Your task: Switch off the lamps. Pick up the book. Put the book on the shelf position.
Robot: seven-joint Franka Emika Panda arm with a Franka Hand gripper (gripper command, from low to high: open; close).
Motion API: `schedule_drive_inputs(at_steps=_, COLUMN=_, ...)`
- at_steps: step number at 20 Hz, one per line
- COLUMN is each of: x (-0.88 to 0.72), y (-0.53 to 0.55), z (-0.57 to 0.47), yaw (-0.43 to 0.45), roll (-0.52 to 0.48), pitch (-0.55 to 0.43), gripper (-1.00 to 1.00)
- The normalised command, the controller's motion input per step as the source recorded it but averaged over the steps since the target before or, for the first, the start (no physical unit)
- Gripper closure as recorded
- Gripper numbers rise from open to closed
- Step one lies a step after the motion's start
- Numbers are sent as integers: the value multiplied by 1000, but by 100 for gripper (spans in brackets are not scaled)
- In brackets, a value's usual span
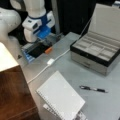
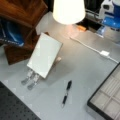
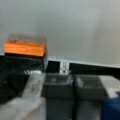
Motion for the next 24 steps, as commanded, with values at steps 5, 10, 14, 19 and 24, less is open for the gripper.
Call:
schedule_drive_inputs(at_steps=5, x=-479, y=-13, z=-409, yaw=-74, roll=-57, pitch=-278, gripper=100)
schedule_drive_inputs(at_steps=10, x=-527, y=-89, z=-536, yaw=-112, roll=14, pitch=-334, gripper=100)
schedule_drive_inputs(at_steps=14, x=-513, y=-153, z=-592, yaw=-115, roll=109, pitch=-389, gripper=100)
schedule_drive_inputs(at_steps=19, x=-526, y=-227, z=-621, yaw=-99, roll=191, pitch=-457, gripper=100)
schedule_drive_inputs(at_steps=24, x=-608, y=-275, z=-588, yaw=-92, roll=225, pitch=-494, gripper=100)
